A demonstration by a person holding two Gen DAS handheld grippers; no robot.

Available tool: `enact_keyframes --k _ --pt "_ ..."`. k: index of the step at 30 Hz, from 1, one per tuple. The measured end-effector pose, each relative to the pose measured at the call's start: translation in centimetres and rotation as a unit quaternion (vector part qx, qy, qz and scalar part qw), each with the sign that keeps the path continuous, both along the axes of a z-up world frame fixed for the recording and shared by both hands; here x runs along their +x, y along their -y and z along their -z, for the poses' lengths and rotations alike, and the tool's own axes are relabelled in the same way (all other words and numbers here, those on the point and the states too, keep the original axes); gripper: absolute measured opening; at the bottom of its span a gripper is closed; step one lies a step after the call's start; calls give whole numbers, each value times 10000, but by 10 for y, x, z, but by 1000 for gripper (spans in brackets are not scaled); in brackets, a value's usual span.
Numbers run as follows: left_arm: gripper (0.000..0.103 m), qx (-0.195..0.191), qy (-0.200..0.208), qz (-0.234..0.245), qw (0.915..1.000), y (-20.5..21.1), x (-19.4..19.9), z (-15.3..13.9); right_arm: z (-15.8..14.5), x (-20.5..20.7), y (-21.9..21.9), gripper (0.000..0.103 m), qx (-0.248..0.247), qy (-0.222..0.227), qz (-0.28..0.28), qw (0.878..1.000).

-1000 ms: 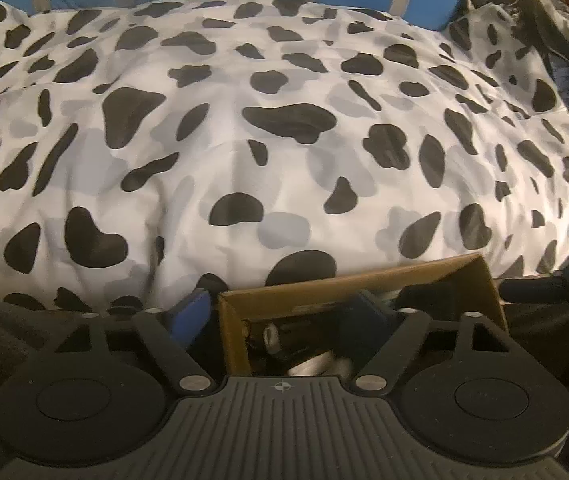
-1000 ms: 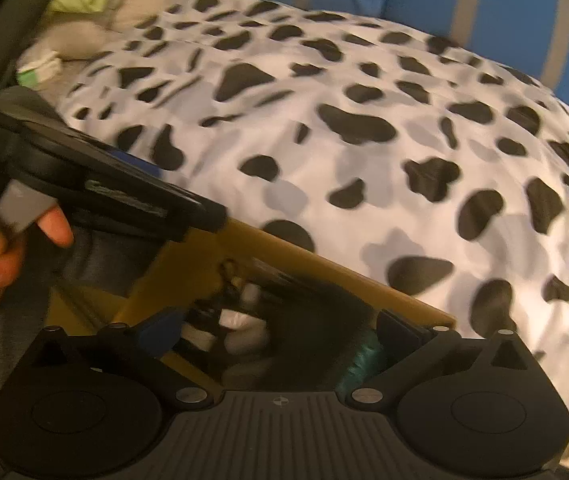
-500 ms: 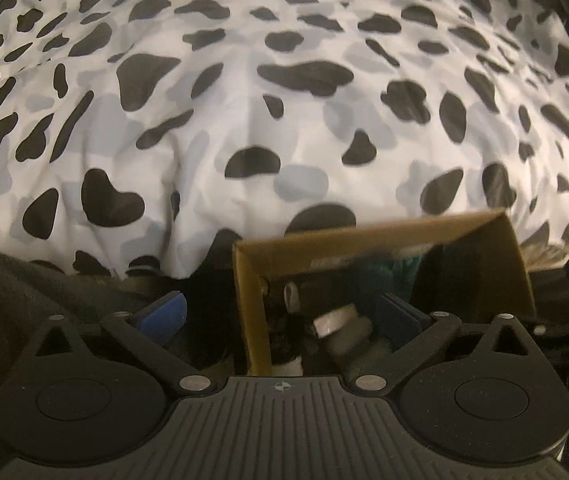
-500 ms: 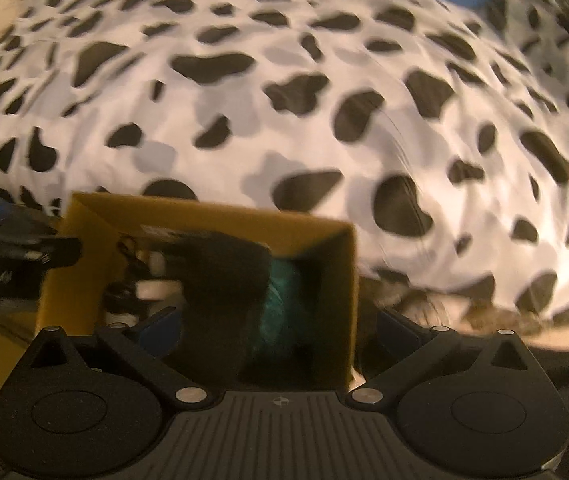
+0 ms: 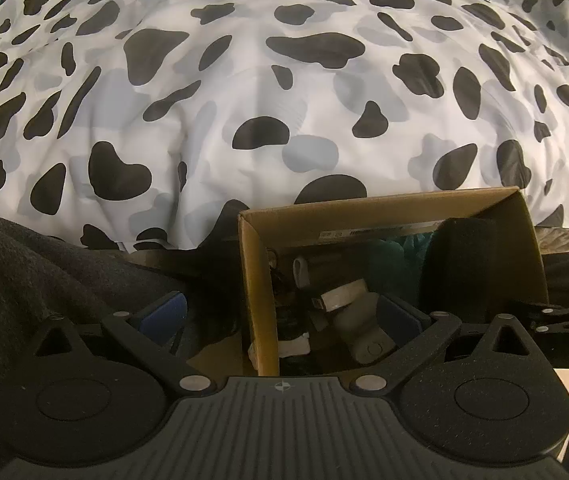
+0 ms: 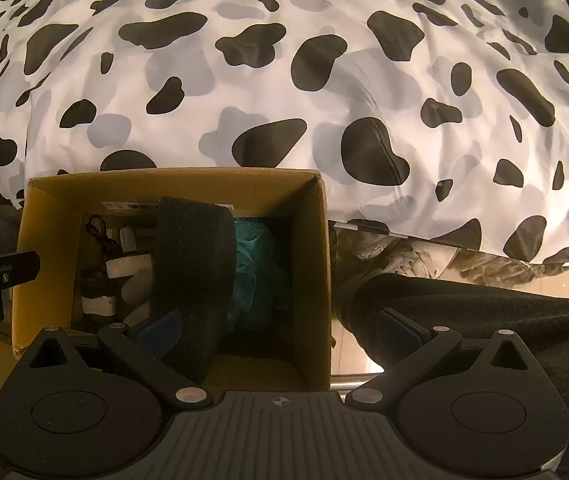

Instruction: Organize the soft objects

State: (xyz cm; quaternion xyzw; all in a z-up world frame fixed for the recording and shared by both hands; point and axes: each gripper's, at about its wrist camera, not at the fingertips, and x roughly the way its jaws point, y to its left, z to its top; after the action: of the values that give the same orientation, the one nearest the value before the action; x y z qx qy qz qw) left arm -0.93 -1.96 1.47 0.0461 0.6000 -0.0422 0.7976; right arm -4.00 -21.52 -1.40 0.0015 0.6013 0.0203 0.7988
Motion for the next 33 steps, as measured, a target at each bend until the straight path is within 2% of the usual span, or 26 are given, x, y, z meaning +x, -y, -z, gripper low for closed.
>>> enact_keyframes --k 33 --pt "103 -35 -2 33 10000 3 1 -1 3 2 -3 103 -37 -52 -74 10000"
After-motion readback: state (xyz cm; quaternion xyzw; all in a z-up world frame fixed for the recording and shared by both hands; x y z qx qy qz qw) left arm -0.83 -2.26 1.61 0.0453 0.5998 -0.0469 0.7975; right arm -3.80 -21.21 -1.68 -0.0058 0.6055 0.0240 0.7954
